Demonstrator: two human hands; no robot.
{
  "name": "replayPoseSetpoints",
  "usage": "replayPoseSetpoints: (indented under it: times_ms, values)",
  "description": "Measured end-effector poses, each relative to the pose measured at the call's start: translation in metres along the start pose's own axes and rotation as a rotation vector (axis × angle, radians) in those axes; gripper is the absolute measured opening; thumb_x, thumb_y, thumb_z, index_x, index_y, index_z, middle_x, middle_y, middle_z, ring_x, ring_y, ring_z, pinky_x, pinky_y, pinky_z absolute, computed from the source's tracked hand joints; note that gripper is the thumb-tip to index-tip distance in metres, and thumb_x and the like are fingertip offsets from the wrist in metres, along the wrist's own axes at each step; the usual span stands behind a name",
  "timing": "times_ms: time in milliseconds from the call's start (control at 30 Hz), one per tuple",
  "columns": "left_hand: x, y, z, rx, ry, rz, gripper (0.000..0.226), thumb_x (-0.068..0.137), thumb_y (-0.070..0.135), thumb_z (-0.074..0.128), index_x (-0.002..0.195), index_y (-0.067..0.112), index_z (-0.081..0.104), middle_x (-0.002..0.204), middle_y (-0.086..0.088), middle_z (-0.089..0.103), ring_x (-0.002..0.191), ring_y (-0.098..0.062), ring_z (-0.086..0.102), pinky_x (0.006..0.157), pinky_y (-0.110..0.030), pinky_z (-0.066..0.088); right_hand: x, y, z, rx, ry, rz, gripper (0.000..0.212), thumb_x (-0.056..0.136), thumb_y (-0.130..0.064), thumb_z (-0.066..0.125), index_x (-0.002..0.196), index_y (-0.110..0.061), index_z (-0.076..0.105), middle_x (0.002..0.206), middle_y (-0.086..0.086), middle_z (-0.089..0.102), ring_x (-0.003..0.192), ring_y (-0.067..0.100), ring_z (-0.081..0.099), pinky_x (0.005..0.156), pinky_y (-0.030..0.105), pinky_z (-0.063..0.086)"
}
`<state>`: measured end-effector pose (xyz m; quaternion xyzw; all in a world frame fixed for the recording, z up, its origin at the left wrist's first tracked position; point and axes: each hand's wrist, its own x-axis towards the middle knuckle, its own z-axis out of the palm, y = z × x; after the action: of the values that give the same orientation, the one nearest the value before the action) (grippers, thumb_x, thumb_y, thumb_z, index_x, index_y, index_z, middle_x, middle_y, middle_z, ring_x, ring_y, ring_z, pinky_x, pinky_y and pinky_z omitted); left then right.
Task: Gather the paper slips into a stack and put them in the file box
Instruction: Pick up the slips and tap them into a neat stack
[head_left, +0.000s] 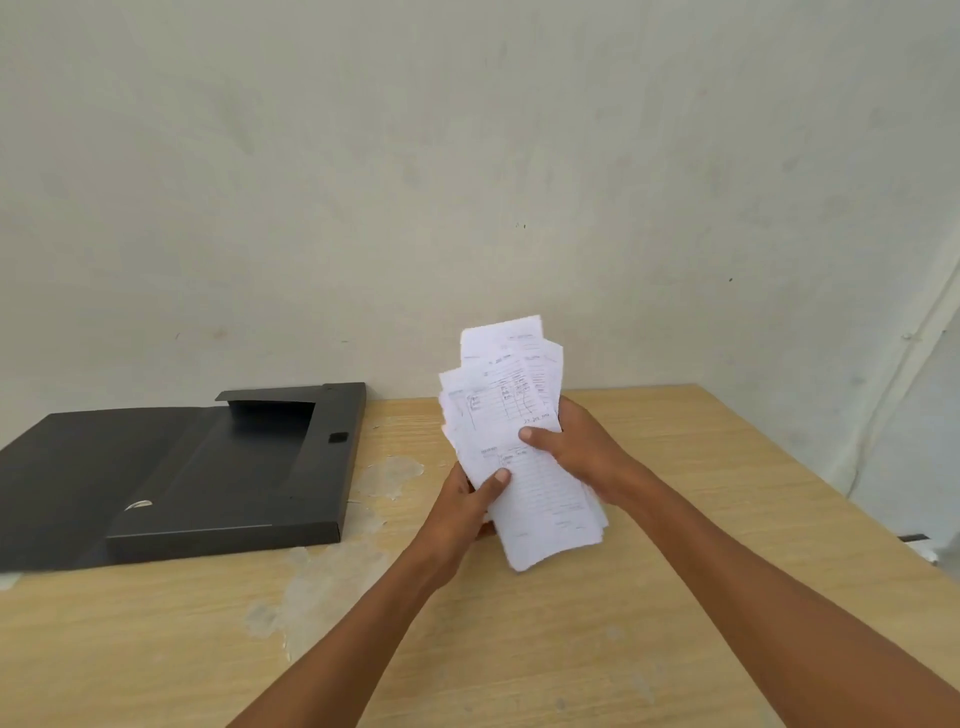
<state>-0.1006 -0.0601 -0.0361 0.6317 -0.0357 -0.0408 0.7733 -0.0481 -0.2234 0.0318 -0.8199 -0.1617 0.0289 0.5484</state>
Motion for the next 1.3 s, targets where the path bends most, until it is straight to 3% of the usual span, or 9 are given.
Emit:
replayPoseSetpoints:
  times_ms: [67, 167, 300, 433, 733, 867, 1000, 1133, 1300]
  values:
    - [-0.003, 0.005, -0.006, 0.07, 0.147, -0.006, 0.071, 0.088, 0.044, 0.071, 0.143, 0.023, 0.033, 0.135, -0.007, 0.062, 0.113, -0.017, 0.067, 0.089, -0.038, 0.059, 0.001, -0.007, -0.009, -0.267, -0.067, -0.025, 0.041, 0.091, -0.013, 0.061, 0.13, -0.023, 0.059, 0.123, -0.007, 0.068, 0.11, 0.014, 0.065, 0.091, 0.034, 0.052]
    - [-0.006, 0.022, -0.024, 0.221, 0.393, 0.257, 0.086, 0.085, 0.047, 0.074, 0.149, 0.036, 0.018, 0.147, -0.002, 0.042, 0.125, -0.012, 0.054, 0.099, -0.034, 0.048, 0.003, -0.018, -0.016, -0.7, -0.202, -0.015, 0.039, 0.091, -0.023, 0.06, 0.129, -0.031, 0.056, 0.121, -0.007, 0.067, 0.105, 0.018, 0.063, 0.089, 0.039, 0.051]
    - [-0.007, 0.031, -0.041, 0.455, 0.241, 0.337, 0.094, 0.079, 0.047, 0.081, 0.151, 0.044, 0.02, 0.151, 0.014, 0.035, 0.134, -0.007, 0.041, 0.105, -0.03, 0.039, -0.002, -0.022, 0.004, -1.049, -0.329, -0.013, 0.023, 0.095, -0.026, 0.057, 0.118, -0.024, 0.054, 0.114, -0.001, 0.064, 0.095, 0.021, 0.056, 0.076, 0.037, 0.045]
    - [-0.012, 0.007, -0.049, 0.5, 0.21, 0.229, 0.056, 0.086, 0.046, 0.073, 0.132, 0.037, 0.041, 0.119, 0.026, 0.054, 0.116, -0.009, 0.06, 0.073, -0.017, 0.053, -0.004, -0.009, 0.013, -1.039, -0.328, 0.009, 0.023, 0.093, -0.032, 0.059, 0.112, -0.022, 0.051, 0.108, 0.0, 0.062, 0.1, 0.025, 0.059, 0.071, 0.035, 0.039]
    - [-0.005, -0.008, -0.032, 0.448, 0.187, 0.089, 0.058, 0.077, 0.047, 0.082, 0.123, 0.026, 0.052, 0.117, 0.01, 0.066, 0.102, -0.005, 0.066, 0.077, -0.025, 0.06, -0.004, -0.011, 0.007, -0.883, -0.276, -0.024, 0.014, 0.091, -0.025, 0.061, 0.093, -0.026, 0.046, 0.097, -0.006, 0.056, 0.091, 0.022, 0.058, 0.076, 0.039, 0.047]
    - [0.0, -0.009, -0.043, 0.421, 0.097, 0.05, 0.066, 0.071, 0.04, 0.089, 0.126, 0.036, 0.054, 0.114, 0.008, 0.071, 0.101, -0.014, 0.071, 0.079, -0.032, 0.063, -0.005, -0.009, 0.009, -0.887, -0.299, -0.027, 0.024, 0.091, -0.027, 0.062, 0.112, -0.025, 0.051, 0.106, -0.002, 0.059, 0.092, 0.021, 0.056, 0.074, 0.036, 0.046]
    - [0.003, -0.015, -0.039, 0.41, 0.094, 0.059, 0.043, 0.077, 0.024, 0.086, 0.115, 0.025, 0.067, 0.11, 0.005, 0.076, 0.101, -0.016, 0.073, 0.086, -0.04, 0.062, -0.005, -0.01, 0.009, -0.794, -0.313, -0.012, 0.049, 0.088, -0.031, 0.069, 0.13, -0.023, 0.046, 0.122, 0.001, 0.061, 0.1, 0.022, 0.06, 0.086, 0.041, 0.052]
    - [-0.001, -0.011, -0.041, 0.356, 0.117, 0.084, 0.036, 0.081, 0.021, 0.083, 0.111, 0.032, 0.065, 0.105, 0.013, 0.077, 0.097, -0.01, 0.074, 0.075, -0.026, 0.062, -0.012, -0.014, -0.015, -0.908, -0.321, 0.069, 0.057, 0.078, -0.043, 0.077, 0.126, -0.027, 0.05, 0.116, -0.007, 0.06, 0.096, 0.019, 0.057, 0.073, 0.035, 0.046]
    - [-0.007, -0.005, -0.06, 0.245, 0.152, 0.069, 0.041, 0.084, 0.016, 0.08, 0.121, 0.024, 0.065, 0.113, 0.006, 0.077, 0.101, -0.015, 0.075, 0.081, -0.033, 0.063, -0.02, 0.004, -0.053, -0.981, -0.223, 0.147, 0.017, 0.082, -0.033, 0.072, 0.083, -0.036, 0.054, 0.09, -0.014, 0.057, 0.093, 0.019, 0.056, 0.074, 0.035, 0.042]
